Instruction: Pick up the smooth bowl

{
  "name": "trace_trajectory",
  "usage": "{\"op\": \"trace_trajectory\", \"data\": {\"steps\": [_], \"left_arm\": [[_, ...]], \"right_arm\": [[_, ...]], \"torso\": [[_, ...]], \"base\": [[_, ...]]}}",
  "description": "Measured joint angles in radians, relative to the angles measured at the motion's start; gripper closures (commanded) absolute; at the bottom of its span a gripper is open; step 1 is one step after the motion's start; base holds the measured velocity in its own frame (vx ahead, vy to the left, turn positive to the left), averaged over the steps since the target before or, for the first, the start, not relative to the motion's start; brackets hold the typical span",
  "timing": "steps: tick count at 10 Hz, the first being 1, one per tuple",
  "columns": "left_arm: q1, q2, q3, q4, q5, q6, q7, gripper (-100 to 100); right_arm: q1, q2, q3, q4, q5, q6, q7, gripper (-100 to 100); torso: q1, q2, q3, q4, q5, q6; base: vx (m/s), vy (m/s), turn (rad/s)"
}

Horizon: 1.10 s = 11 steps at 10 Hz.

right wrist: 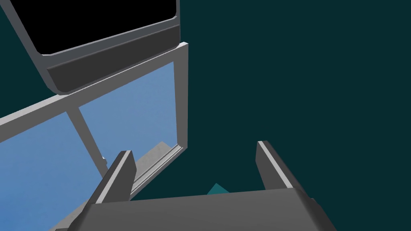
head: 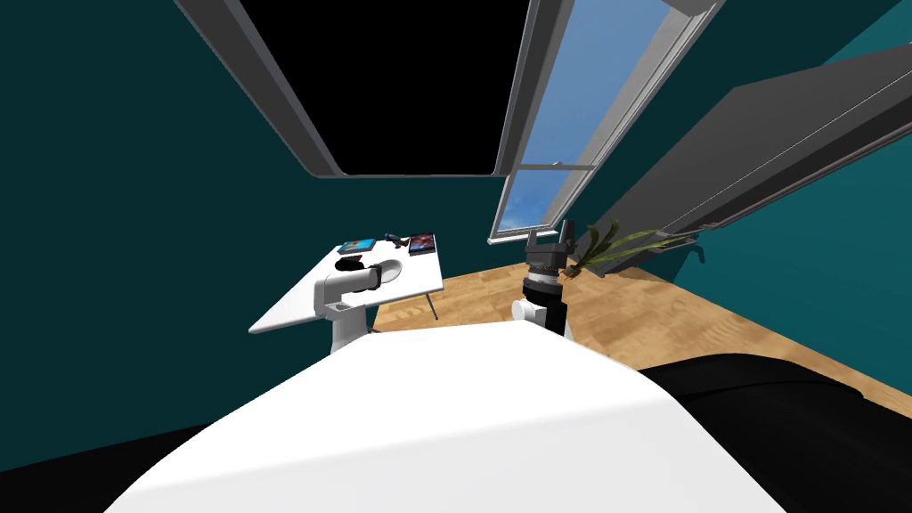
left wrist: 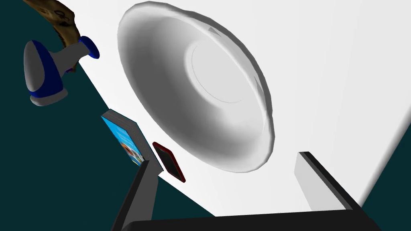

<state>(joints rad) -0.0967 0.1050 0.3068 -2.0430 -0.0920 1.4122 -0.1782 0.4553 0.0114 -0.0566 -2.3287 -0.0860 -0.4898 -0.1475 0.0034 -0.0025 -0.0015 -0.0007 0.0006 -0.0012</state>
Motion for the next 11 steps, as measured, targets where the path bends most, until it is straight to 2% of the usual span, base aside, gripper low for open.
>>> {"op": "trace_trajectory", "data": {"steps": [4,5,6,9,11], "left_arm": [[-0.011,-0.040,0.027,0.049,-0.014,0.098,-0.007,-100],[-0.010,-0.041,0.028,0.050,-0.014,0.102,-0.007,0],[-0.010,-0.041,0.028,0.050,-0.014,0.102,-0.007,-100],[-0.020,-0.002,0.068,0.119,0.020,0.058,-0.010,-100],[-0.009,0.021,0.096,0.154,0.047,0.023,-0.015,-100]], "right_arm": [[0.000,0.000,0.000,0.000,0.000,0.000,0.000,0],[0.000,0.000,0.000,0.000,0.000,0.000,0.000,0],[0.000,0.000,0.000,0.000,0.000,0.000,0.000,0],[0.000,0.000,0.000,0.000,0.000,0.000,0.000,0],[0.000,0.000,0.000,0.000,0.000,0.000,0.000,0]], "torso": [[-0.001,0.000,0.000,0.000,0.000,0.000],[-0.002,0.002,0.001,0.000,0.000,0.000],[-0.002,0.003,0.002,0.001,0.000,0.000],[-0.006,0.005,0.003,0.001,-0.001,0.000],[-0.005,0.005,0.003,0.001,-0.001,0.000]], "base": [[0.051,0.025,0.006],[0.000,0.000,0.000],[0.000,-0.020,-0.070],[-0.006,-0.048,-0.085],[-0.002,-0.043,-0.060]]}}
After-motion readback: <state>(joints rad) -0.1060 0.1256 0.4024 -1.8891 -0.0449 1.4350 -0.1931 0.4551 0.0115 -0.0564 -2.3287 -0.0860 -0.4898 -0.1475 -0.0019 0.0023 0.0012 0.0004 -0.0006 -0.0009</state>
